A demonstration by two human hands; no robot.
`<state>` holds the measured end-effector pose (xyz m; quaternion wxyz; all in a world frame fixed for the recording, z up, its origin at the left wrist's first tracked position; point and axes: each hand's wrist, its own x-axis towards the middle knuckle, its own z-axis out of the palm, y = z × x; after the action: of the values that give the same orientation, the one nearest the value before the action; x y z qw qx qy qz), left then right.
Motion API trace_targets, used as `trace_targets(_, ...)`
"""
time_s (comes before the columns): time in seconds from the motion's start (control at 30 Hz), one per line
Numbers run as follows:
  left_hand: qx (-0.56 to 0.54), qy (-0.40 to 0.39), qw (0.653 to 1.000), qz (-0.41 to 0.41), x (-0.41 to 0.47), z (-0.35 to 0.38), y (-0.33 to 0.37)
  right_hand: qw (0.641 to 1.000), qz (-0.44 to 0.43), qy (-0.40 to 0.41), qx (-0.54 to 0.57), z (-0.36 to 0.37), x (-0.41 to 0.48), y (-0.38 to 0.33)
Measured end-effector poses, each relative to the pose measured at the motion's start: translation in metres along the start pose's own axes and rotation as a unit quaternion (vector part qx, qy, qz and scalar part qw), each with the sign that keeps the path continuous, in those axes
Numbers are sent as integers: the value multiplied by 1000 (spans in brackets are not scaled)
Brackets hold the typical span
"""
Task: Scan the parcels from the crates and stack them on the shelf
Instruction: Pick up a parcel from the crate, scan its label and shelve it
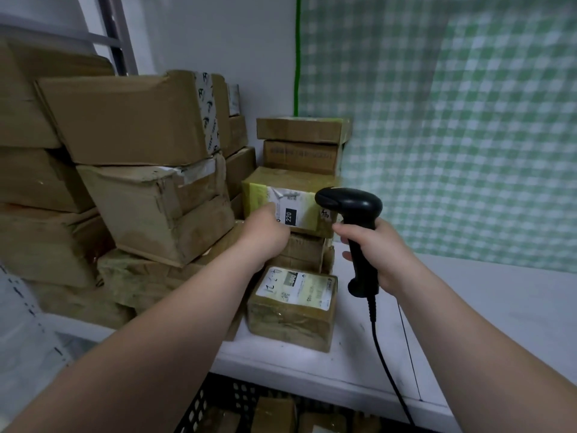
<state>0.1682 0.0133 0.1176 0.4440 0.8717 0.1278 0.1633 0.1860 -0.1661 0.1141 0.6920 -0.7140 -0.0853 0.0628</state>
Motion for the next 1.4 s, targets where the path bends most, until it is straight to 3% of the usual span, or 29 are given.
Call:
trace_targets(0.2,-25,-36,998,33,-56,-4,-10,999,10,16,-31,-14,-51,22)
trace_targets(0.43,-36,-135,990,-12,-121,3,-61,997,10,-2,-77,-30,-136,57)
trace_targets(0.63,67,-201,976,-46,-166,23,-106,979,49,-90,-174,-44,-186,101)
trace_targets(0.9,223,-329,911,-114,-227,67,-164,928,120,-188,-299,-47,-201,168)
trace_targets(1.07,204,-350,899,-166,-254,104,-195,912,158,-187,-330,-57,-189,195)
trace_targets(1.23,214,-344,906,-119,-260,150,-202,886,149,-201,-391,-69,-169,202)
trace_targets(1.4,230,-385,892,-60,-266,205,-208,874,134,-208,-419,-79,-158,204)
